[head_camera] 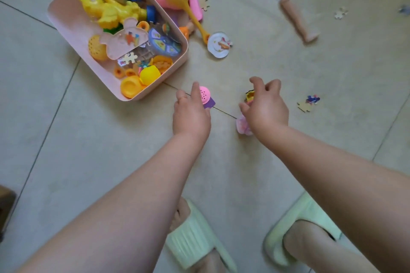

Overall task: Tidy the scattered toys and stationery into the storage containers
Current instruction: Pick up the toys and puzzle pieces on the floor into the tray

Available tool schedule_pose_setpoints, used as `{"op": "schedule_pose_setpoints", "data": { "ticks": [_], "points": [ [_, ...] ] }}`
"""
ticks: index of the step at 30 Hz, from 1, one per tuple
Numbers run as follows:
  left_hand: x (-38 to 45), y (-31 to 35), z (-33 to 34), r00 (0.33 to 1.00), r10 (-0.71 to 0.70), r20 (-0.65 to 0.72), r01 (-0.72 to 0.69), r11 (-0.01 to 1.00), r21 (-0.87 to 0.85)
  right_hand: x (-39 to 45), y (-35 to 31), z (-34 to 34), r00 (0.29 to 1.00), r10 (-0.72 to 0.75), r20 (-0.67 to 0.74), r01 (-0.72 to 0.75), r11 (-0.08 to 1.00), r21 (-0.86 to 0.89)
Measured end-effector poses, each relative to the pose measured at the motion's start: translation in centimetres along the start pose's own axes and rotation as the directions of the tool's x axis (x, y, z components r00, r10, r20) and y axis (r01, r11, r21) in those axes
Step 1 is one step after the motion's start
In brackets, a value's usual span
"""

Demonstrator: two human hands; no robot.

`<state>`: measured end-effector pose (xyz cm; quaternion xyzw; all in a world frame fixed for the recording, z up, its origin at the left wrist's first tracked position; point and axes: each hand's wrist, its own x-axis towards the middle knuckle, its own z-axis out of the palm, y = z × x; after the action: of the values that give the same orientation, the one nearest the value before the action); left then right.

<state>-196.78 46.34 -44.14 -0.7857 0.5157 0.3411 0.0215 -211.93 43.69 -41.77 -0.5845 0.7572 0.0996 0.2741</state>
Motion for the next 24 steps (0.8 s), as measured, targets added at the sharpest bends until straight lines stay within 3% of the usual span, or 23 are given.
{"op": "schedule_pose_setpoints", "data": {
  "ticks": [3, 6, 10, 13, 17, 21, 24],
  "points": [
    [2.6, -1.1, 1.9, 0.988, 0.133, -0.079, -0.131, 0.991, 0.028, 2.8, 0.0, 3.9, 0.999, 0.001, -0.039, 0.003, 0.994, 0.11],
    [3.8, -2.3, 2.4, 0.943, 0.325, -0.066, -0.316, 0.941, 0.119, 4.6, -1.0, 5.8, 0.99, 0.001, -0.138, 0.032, 0.97, 0.239],
    [6.4, -2.5, 2.2, 0.892, 0.451, 0.019, -0.442, 0.864, 0.24, 7.4, -2.6, 5.7, 0.972, 0.004, -0.235, 0.092, 0.913, 0.397],
    [7.3, -1.8, 1.8, 0.834, 0.544, 0.09, -0.543, 0.781, 0.31, 9.2, -4.2, 4.6, 0.937, -0.047, -0.346, 0.227, 0.835, 0.501],
    [7.4, -0.7, -1.1, 0.825, 0.557, 0.094, -0.56, 0.784, 0.267, 10.4, -7.7, 2.1, 0.878, -0.223, -0.424, 0.436, 0.739, 0.514],
    [6.7, -0.1, -6.5, 0.754, 0.648, -0.109, -0.624, 0.758, 0.187, 10.8, -11.1, -0.8, 0.844, -0.332, -0.422, 0.528, 0.653, 0.543],
    [6.6, -0.6, -10.5, 0.77, 0.529, -0.357, -0.503, 0.847, 0.17, 10.2, -13.7, -1.8, 0.83, -0.408, -0.38, 0.557, 0.594, 0.58]
  ]
}}
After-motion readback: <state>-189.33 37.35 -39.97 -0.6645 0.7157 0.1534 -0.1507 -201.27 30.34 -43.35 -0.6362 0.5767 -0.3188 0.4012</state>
